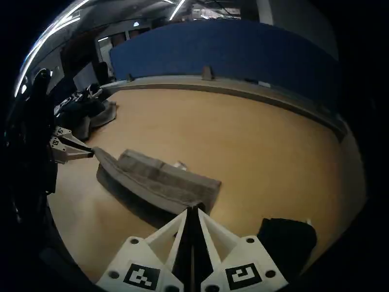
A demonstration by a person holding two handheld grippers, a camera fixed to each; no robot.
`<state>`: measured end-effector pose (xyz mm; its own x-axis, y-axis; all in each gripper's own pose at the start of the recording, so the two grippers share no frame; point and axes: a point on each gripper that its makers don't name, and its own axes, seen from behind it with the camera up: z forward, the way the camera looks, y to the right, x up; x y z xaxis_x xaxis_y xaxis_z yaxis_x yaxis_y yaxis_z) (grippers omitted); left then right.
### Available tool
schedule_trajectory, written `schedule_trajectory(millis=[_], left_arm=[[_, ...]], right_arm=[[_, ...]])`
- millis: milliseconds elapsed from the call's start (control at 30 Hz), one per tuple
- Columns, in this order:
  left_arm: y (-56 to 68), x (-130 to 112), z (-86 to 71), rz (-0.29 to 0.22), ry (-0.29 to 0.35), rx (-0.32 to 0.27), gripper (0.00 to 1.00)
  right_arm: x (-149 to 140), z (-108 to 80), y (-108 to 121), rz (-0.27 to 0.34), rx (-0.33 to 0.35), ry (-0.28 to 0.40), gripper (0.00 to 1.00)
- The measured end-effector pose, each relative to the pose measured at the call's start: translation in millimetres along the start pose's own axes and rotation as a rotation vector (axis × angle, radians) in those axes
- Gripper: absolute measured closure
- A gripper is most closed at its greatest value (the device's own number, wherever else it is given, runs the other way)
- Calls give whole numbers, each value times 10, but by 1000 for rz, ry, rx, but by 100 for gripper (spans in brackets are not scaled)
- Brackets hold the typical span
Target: Fold towel
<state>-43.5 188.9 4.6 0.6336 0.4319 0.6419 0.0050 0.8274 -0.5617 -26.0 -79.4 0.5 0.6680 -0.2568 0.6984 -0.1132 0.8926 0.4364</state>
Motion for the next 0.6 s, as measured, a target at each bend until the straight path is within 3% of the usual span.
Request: schedule_trajectory(millis=[267,600], left_arm=[[-61,-1,293,10,-19,3,92],[-162,-29,523,3,-32,13,92]], right_arm=[[-26,313,97,-4,-18,-38,100],[-28,574,185,30,-29,-55,99]])
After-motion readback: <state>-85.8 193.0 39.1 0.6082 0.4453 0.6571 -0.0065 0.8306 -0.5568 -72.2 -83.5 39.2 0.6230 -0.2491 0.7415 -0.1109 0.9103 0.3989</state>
